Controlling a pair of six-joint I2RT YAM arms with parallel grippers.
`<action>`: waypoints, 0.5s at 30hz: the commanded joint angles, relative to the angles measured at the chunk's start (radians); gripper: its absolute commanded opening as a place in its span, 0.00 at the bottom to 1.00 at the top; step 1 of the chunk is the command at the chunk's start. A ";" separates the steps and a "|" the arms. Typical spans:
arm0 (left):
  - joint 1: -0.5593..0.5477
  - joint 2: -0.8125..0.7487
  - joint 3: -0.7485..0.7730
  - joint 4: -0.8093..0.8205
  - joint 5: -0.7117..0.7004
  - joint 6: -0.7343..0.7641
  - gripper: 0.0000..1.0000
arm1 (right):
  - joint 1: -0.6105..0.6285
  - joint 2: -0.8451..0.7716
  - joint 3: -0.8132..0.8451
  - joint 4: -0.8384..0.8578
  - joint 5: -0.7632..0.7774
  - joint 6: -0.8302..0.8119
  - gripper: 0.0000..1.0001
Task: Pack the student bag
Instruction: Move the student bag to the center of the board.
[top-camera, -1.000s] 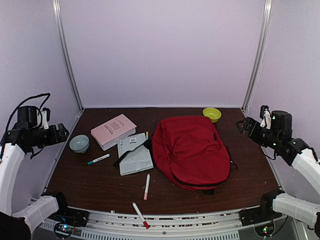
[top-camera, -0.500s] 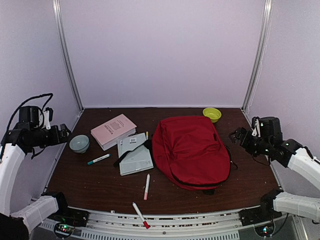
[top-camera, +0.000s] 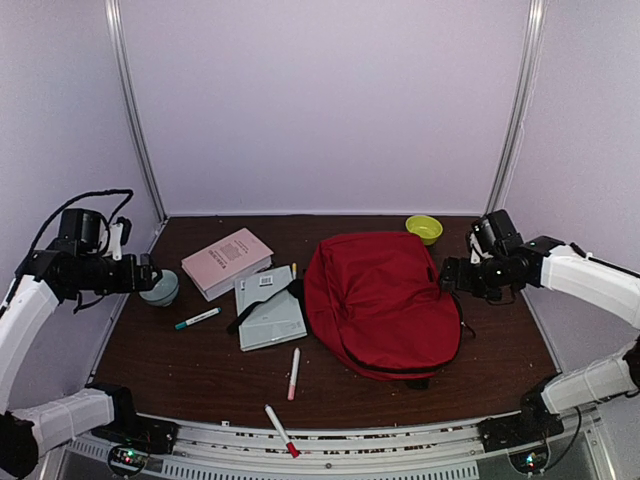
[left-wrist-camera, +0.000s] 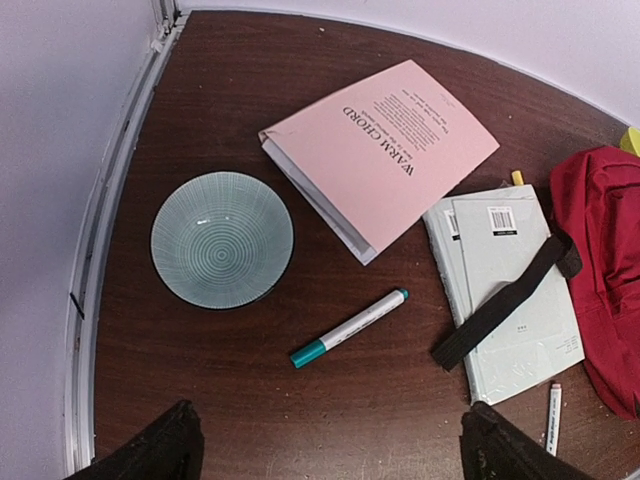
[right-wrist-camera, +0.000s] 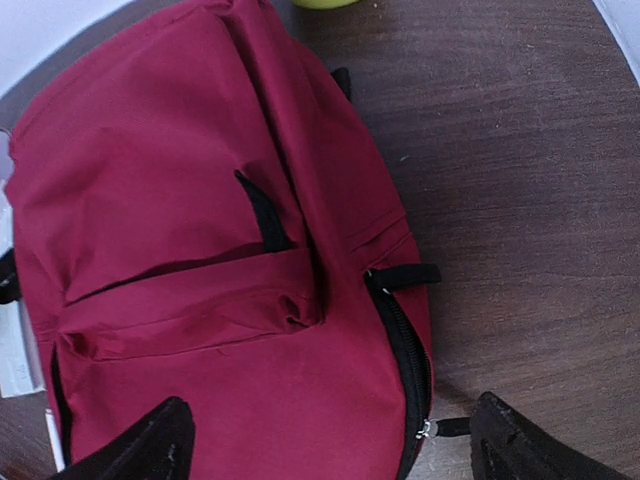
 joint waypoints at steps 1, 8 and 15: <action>-0.018 0.035 -0.002 0.030 0.028 0.002 0.91 | 0.000 0.144 0.072 -0.116 0.075 -0.079 0.92; -0.024 0.045 -0.002 0.031 0.007 -0.001 0.90 | -0.023 0.334 0.109 -0.057 0.013 -0.178 0.82; -0.041 0.091 0.004 0.027 -0.009 -0.007 0.86 | -0.028 0.412 0.125 0.025 -0.047 -0.217 0.21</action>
